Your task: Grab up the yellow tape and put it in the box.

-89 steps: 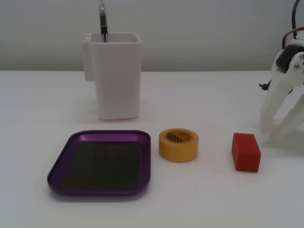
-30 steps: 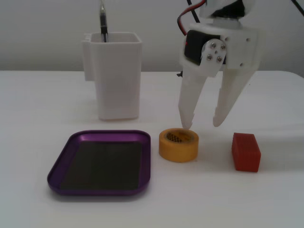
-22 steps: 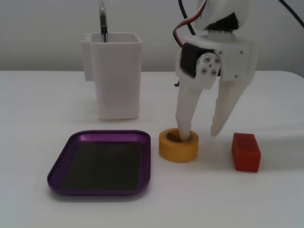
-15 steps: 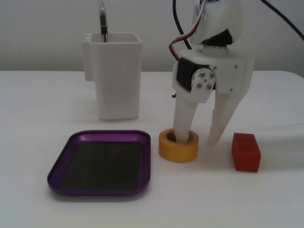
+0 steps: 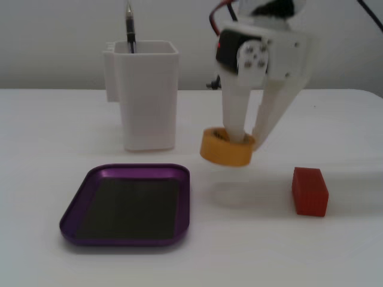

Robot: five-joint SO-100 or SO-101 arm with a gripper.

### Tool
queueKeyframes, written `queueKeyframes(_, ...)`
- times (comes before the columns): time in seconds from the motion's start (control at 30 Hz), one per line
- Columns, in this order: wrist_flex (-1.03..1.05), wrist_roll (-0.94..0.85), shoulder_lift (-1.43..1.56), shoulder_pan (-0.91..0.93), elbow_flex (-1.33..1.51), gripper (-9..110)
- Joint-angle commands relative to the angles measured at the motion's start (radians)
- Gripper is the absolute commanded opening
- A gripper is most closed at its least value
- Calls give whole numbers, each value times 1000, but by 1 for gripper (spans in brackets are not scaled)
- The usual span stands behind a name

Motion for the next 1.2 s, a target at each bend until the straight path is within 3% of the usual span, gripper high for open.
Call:
queueKeyframes(0.0,41,8,163,0,-117,-1)
queueKeyframes(0.17,37,8,152,0,-230,-1)
queueKeyframes(0.63,52,72,-408,0,-632,-1)
queueKeyframes(1.17,41,72,-606,3,-686,0)
